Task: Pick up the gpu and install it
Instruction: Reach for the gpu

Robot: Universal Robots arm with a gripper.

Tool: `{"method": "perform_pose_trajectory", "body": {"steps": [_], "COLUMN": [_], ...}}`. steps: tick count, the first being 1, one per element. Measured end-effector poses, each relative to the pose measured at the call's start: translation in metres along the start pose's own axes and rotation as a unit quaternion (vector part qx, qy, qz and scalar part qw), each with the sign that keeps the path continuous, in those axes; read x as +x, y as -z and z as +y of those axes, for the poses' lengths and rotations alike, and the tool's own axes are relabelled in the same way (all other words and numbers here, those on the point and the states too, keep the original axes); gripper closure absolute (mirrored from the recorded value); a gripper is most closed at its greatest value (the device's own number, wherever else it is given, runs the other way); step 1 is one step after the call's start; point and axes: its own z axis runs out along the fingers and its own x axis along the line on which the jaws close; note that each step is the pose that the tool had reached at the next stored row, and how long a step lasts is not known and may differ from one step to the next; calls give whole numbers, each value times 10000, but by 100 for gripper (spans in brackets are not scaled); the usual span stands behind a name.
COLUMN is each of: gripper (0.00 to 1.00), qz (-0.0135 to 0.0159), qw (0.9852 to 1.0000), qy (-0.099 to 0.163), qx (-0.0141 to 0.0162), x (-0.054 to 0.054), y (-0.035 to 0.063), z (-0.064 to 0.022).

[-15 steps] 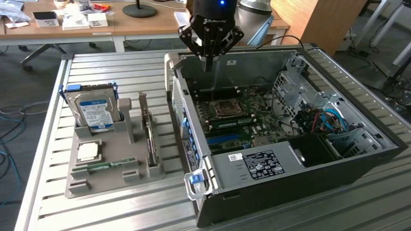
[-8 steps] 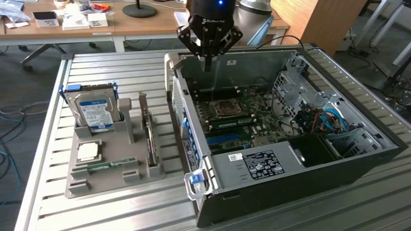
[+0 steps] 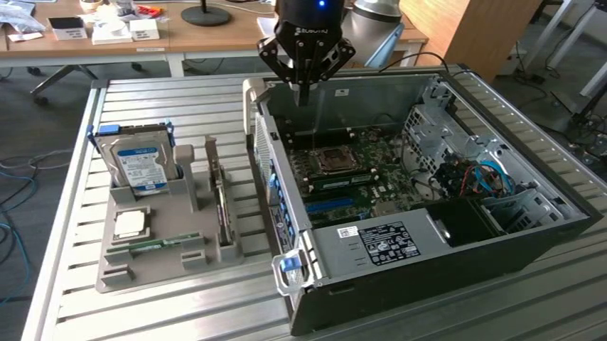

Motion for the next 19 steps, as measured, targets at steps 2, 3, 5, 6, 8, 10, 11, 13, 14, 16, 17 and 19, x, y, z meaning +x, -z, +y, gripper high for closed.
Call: {"method": "perform_pose_trajectory", "body": {"steps": [2, 3, 5, 6, 8, 10, 11, 13, 14, 16, 17, 19], "gripper": [89, 89, 89, 89, 89, 89, 89, 89, 89, 89, 89, 89], "qz": [0, 0, 0, 0, 0, 0, 0, 0, 0, 0, 0, 0], "qw": [10000, 10000, 10000, 10000, 10000, 10000, 10000, 10000, 10000, 10000, 10000, 10000], "qy": [0, 0, 0, 0, 0, 0, 0, 0, 0, 0, 0, 0], "qx": [0, 0, 0, 0, 0, 0, 0, 0, 0, 0, 0, 0], "x": [22, 32, 50, 58, 75, 89, 98, 118, 128, 146, 155, 173], "y": [0, 1, 1, 2, 2, 2, 2, 3, 3, 4, 4, 4], "z": [-2, -2, -4, -4, -6, -6, -7, -9, -10, -11, -12, -13]}}
